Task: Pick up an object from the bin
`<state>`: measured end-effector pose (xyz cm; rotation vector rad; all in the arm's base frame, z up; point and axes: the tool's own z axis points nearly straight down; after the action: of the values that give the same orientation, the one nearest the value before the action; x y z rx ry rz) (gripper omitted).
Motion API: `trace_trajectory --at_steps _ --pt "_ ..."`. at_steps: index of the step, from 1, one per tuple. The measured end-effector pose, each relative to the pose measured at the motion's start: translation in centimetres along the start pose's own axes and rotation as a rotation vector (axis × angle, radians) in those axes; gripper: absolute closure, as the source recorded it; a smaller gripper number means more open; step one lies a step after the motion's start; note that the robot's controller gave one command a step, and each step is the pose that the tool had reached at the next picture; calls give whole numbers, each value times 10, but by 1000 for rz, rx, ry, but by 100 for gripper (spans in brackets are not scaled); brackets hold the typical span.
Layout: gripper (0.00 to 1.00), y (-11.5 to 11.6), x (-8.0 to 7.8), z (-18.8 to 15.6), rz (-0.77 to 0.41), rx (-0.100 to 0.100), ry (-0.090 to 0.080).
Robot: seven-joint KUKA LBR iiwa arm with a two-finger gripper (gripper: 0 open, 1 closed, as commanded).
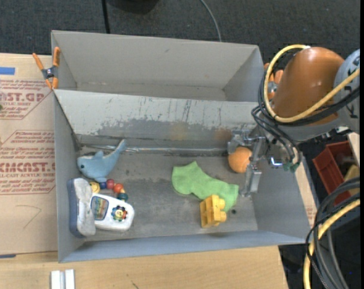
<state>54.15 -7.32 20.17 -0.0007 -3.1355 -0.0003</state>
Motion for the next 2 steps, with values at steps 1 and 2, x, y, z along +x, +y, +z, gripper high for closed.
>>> trace_trajectory --at_steps 1,2 --pt "0 0 -1 -5 -1 1 -7" --pt "0 27 6 34 -3 2 -14"
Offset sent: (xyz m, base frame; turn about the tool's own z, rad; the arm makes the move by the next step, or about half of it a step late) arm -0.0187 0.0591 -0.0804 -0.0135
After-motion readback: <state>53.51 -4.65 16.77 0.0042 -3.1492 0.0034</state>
